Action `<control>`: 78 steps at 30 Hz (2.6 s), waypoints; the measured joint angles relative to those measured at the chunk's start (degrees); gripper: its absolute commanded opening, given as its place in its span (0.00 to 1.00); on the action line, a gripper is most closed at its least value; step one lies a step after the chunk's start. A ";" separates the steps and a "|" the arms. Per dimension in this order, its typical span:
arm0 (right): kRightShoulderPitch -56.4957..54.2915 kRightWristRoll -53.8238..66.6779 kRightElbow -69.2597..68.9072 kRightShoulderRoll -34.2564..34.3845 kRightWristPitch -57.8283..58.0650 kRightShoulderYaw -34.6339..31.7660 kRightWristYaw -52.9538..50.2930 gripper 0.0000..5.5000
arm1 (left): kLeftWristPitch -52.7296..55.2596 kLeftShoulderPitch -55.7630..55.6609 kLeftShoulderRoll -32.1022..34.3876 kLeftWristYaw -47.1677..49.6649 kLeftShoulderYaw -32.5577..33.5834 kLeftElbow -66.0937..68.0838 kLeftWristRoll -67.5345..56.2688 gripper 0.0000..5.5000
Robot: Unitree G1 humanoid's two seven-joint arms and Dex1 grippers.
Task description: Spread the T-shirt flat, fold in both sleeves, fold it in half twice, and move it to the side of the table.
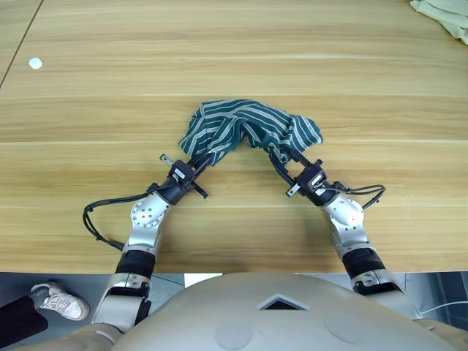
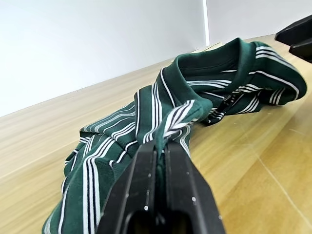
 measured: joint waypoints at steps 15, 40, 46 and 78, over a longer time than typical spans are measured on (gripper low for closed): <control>-6.46 -16.39 9.08 -1.01 2.03 2.75 -13.13 0.37 | -0.88 -0.07 -0.02 -0.01 -0.47 0.00 0.02 0.00; 8.58 22.55 -18.55 -15.07 -1.43 -7.71 2.46 0.00 | -6.01 1.14 8.73 -10.51 4.98 -17.69 -21.51 0.00; 3.69 40.87 -33.06 -17.93 2.16 -14.93 12.07 0.00 | -1.54 -2.00 11.36 -20.00 8.25 -26.49 -37.57 0.00; -27.37 -7.55 31.50 -14.16 -9.10 -5.75 -22.56 0.00 | -23.28 -28.74 8.62 15.13 -8.65 40.73 15.64 0.00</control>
